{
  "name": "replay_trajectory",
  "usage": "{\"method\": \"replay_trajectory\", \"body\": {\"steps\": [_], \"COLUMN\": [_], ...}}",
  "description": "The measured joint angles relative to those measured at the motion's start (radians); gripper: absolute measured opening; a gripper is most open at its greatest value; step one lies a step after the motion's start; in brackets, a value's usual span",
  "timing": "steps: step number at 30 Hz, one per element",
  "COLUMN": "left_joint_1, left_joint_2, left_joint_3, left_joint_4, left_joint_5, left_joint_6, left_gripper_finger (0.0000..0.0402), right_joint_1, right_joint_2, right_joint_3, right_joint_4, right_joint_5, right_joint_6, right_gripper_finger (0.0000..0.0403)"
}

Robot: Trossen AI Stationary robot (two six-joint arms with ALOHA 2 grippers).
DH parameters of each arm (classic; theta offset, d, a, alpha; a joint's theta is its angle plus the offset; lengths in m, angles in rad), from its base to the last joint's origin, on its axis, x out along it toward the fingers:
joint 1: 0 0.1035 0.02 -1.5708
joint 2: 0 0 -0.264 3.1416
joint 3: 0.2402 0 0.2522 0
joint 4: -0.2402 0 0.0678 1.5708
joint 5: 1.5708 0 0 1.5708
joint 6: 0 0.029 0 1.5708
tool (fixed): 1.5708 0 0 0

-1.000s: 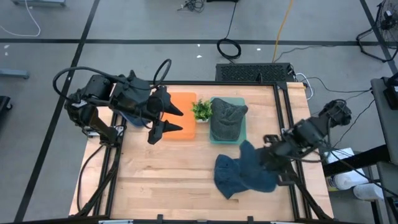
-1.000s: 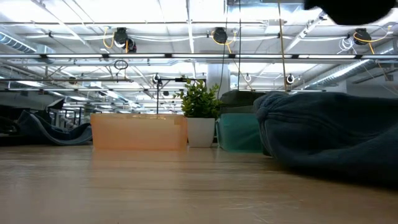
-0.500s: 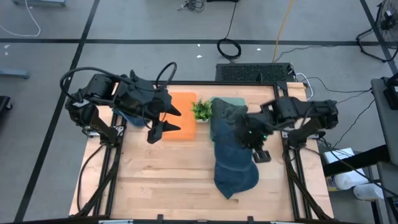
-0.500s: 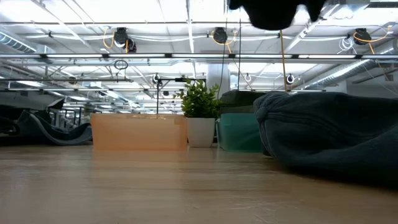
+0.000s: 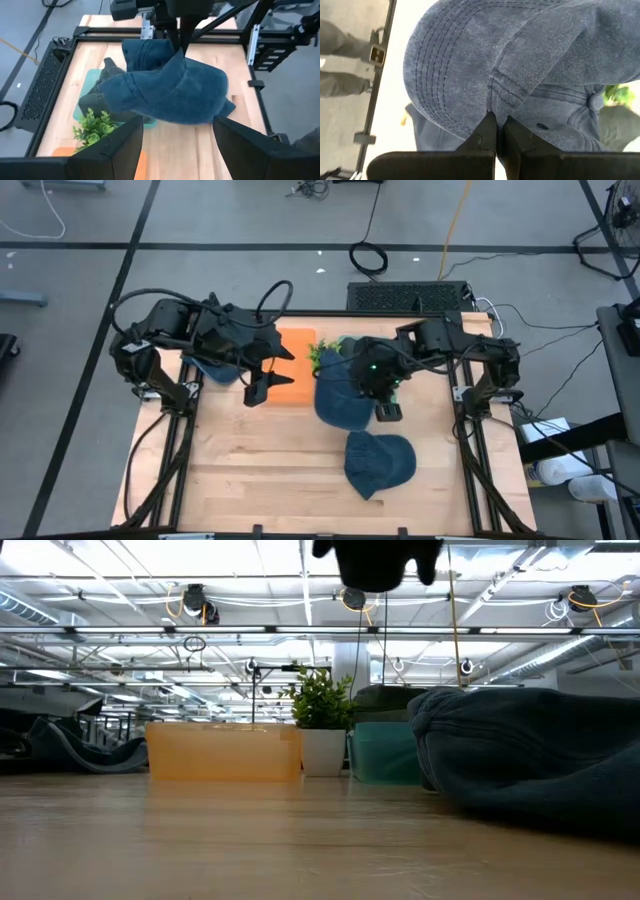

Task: Pick & Place hat
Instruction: Put the bottom right blue cap into the orange bin

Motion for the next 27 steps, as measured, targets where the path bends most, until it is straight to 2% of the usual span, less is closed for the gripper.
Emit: {"method": "replay_trajectory", "body": {"steps": [12, 23, 27], "left_joint_1": [0.000, 0.004, 0.004], "left_joint_2": [0.022, 0.096, 0.129], "left_joint_3": [0.001, 0.000, -0.001], "left_joint_4": [-0.022, 0.011, 0.076], "left_joint_5": [0.042, 0.041, 0.034], "left_joint_6": [0.083, 0.179, 0.199], "left_gripper_finger": [0.0250, 0.0250, 0.0250], "right_joint_1": [0.000, 0.001, 0.001], "right_joint_2": [0.021, 0.021, 0.023], "right_joint_3": [0.040, 0.040, 0.030], "right_joint_4": [0.187, 0.217, 0.216], "right_joint_5": [-0.003, -0.010, -0.071], "right_joint_6": [-0.045, -0.076, -0.081], "right_gripper_finger": [0.0000, 0.0000, 0.0000]}}
